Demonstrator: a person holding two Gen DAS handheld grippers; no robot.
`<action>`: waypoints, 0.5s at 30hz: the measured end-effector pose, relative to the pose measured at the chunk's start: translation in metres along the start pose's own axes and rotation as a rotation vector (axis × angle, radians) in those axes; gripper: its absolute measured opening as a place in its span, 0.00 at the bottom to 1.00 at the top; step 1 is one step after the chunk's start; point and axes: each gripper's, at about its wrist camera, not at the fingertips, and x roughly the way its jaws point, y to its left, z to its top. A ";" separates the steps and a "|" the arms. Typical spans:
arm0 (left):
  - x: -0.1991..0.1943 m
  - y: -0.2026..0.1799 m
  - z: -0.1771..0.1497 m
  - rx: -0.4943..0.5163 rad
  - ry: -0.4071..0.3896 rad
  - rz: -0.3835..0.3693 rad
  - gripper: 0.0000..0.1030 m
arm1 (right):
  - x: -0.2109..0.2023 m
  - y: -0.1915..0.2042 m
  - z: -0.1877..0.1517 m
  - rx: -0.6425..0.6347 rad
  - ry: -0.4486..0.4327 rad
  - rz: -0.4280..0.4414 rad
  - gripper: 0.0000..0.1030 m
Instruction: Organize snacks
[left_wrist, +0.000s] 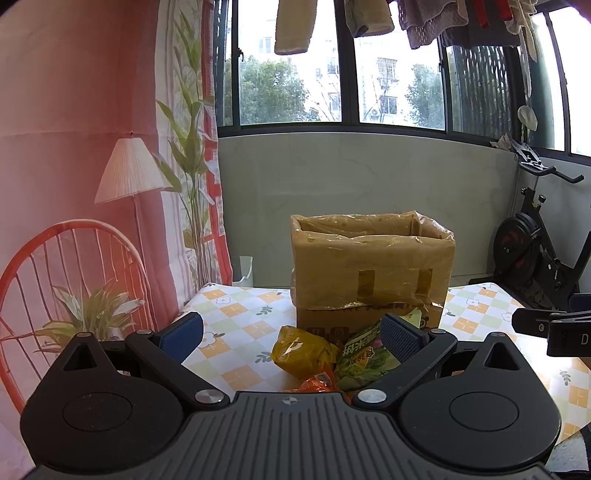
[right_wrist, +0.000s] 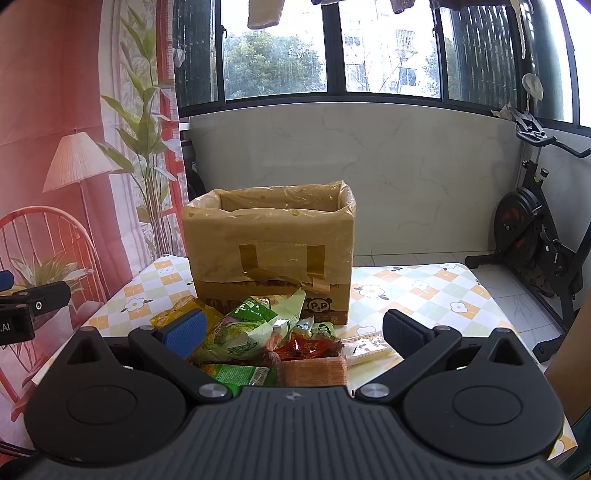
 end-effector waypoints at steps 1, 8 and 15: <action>0.000 0.000 0.000 0.000 0.000 0.000 1.00 | 0.000 0.000 0.000 0.001 0.000 0.000 1.00; 0.000 -0.001 -0.001 -0.003 0.000 0.001 1.00 | 0.000 0.000 0.001 0.002 0.000 0.001 1.00; -0.001 0.000 -0.002 -0.010 -0.002 0.003 1.00 | 0.000 0.000 0.000 0.003 0.001 0.000 1.00</action>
